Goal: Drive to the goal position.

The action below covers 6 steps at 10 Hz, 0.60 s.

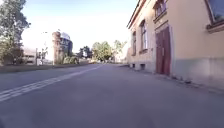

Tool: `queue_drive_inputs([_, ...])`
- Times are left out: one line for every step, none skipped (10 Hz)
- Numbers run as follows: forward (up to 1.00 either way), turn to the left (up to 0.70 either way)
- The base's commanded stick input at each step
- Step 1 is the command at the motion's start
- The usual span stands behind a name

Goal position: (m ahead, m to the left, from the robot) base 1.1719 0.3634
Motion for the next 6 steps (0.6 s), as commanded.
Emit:
queue_drive_inputs([0.50, 0.00])
queue_drive_inputs([0.50, 0.00])
queue_drive_inputs([0.50, 0.00])
queue_drive_inputs([0.50, 0.00])
queue_drive_inputs([0.50, 0.00])
queue_drive_inputs([0.50, 0.00])
